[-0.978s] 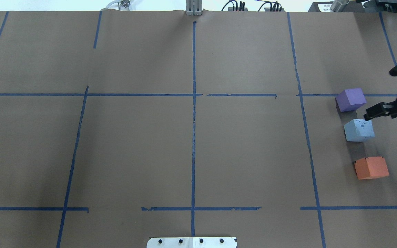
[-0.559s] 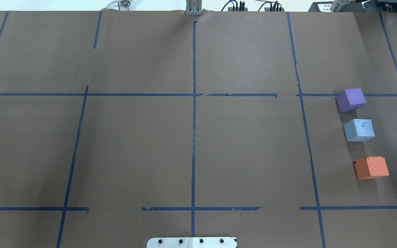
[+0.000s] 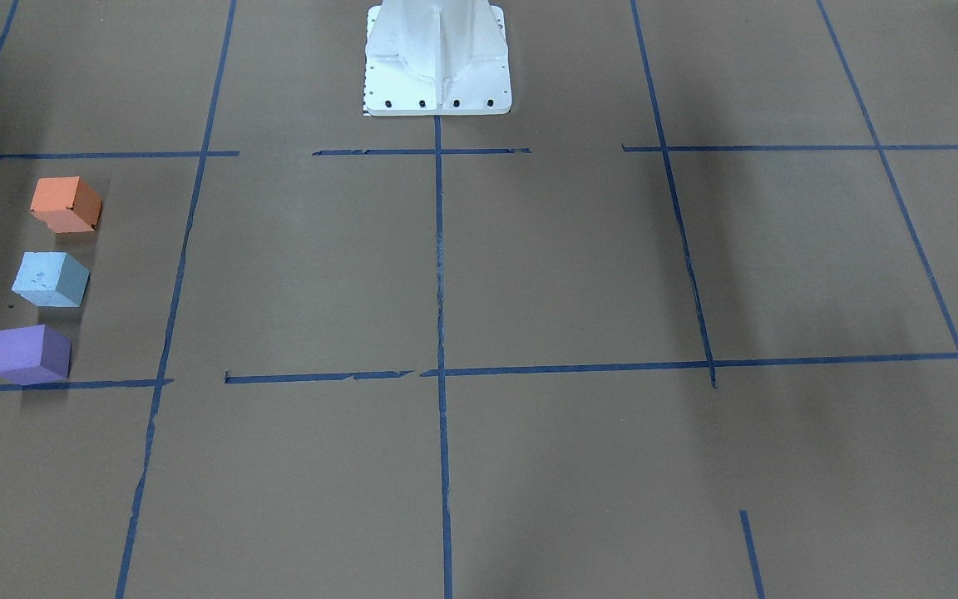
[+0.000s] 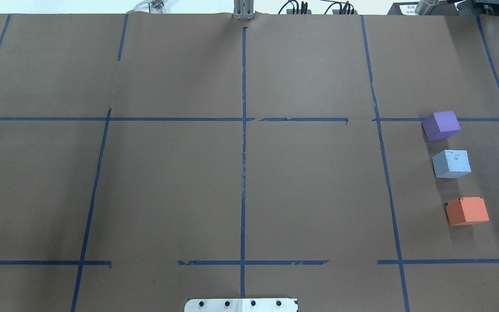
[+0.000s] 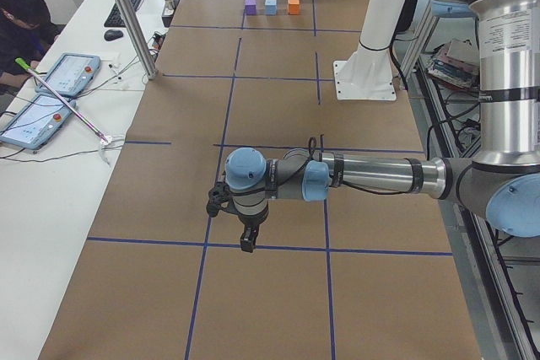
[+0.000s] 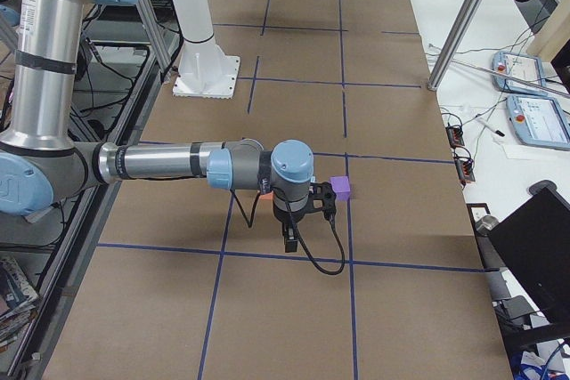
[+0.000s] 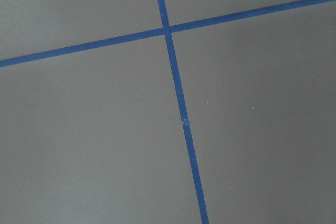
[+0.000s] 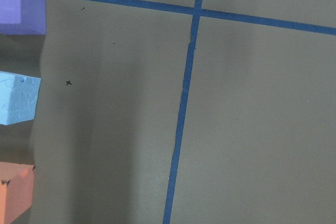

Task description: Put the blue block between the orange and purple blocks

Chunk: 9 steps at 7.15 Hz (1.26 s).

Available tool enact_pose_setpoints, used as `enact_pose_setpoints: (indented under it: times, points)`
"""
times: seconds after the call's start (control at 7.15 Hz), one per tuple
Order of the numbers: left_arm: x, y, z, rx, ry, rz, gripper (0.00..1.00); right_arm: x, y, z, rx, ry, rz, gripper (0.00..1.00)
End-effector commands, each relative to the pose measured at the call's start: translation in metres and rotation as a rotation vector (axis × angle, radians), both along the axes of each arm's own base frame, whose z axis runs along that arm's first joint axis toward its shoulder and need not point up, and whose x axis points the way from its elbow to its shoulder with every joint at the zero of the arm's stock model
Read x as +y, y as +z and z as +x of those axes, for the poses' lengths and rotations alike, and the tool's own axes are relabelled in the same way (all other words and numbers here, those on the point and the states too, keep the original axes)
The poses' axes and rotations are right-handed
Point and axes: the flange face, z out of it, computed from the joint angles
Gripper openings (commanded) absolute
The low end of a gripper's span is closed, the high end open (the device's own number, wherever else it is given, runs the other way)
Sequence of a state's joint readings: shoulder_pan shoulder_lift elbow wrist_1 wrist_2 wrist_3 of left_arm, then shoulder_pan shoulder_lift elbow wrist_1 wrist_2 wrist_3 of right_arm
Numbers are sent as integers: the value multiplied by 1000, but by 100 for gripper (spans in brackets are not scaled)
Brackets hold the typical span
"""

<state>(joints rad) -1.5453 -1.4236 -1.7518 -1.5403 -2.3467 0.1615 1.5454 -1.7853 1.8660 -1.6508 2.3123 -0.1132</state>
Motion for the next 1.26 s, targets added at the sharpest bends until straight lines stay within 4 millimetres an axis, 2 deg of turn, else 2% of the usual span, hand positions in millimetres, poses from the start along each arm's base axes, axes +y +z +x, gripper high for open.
enact_pose_setpoints:
  times: [0.0,0.14,1.12]
  points:
    - [5,4,-1,-9,0,-8,100,1,1,0,1,-1,-2,100]
    - [11,10,-2,-19,1,-21,100,1,0,0,1,-1,-1,100]
    - [10,3,-2,-21,2,-4,100,1,0,0,-2,-2,-1,100]
